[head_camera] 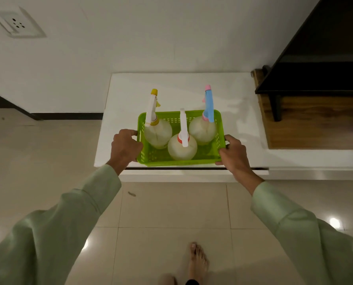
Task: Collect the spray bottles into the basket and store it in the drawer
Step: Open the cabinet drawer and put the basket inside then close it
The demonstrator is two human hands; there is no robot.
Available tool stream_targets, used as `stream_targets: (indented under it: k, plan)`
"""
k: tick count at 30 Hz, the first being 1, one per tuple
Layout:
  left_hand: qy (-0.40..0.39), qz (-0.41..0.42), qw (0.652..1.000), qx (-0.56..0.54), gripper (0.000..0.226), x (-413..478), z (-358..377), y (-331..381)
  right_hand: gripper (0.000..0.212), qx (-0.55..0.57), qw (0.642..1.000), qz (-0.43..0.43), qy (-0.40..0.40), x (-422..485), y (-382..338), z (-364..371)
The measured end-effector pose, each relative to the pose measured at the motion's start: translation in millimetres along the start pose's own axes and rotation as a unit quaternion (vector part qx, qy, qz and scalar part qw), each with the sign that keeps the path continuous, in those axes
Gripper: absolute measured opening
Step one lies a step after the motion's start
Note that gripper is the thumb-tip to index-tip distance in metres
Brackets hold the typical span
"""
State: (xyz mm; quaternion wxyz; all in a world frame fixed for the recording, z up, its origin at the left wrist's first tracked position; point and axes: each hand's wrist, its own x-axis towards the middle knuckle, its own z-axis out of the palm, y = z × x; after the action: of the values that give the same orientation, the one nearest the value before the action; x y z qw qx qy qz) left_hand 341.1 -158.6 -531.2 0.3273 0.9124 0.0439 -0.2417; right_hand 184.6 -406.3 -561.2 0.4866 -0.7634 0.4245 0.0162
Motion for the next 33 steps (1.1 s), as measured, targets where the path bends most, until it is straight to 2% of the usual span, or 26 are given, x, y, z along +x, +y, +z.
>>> stream_targets:
  k: [5,7,9,12,15,17,19,23,27,33]
  plan:
    - [0.003,0.021,1.000,-0.019,0.049,4,1,-4,0.026,0.036,0.999,-0.015,-0.006,-2,0,0]
    - [0.035,0.039,0.997,-0.056,0.046,-3,5,-13,0.035,0.083,0.996,-0.020,0.006,-10,5,0]
    - [0.105,0.063,0.989,-0.088,0.039,-19,14,-26,0.037,0.149,0.987,-0.033,0.051,-29,15,5]
    - [0.171,0.090,0.974,-0.115,0.031,-55,42,-50,0.022,0.174,0.972,-0.077,0.137,-64,43,29]
    - [0.139,0.136,0.979,-0.064,0.024,-86,72,-76,0.017,0.070,0.974,-0.152,0.154,-89,75,59]
    - [0.092,0.205,0.974,0.011,0.025,-93,89,-92,0.023,-0.047,0.968,-0.228,0.092,-98,90,75]
    - [0.056,0.271,0.957,0.083,0.030,-92,102,-106,0.036,-0.174,0.943,-0.281,0.035,-97,101,89]
    - [0.021,0.331,0.915,0.230,0.054,-77,117,-117,0.057,-0.323,0.904,-0.279,0.026,-79,101,107]
    - [0.026,0.333,0.896,0.292,0.073,-69,124,-122,0.070,-0.387,0.882,-0.266,0.041,-73,96,115]
    - [0.040,0.315,0.901,0.297,0.063,-71,122,-113,0.067,-0.382,0.895,-0.226,0.054,-81,84,123]
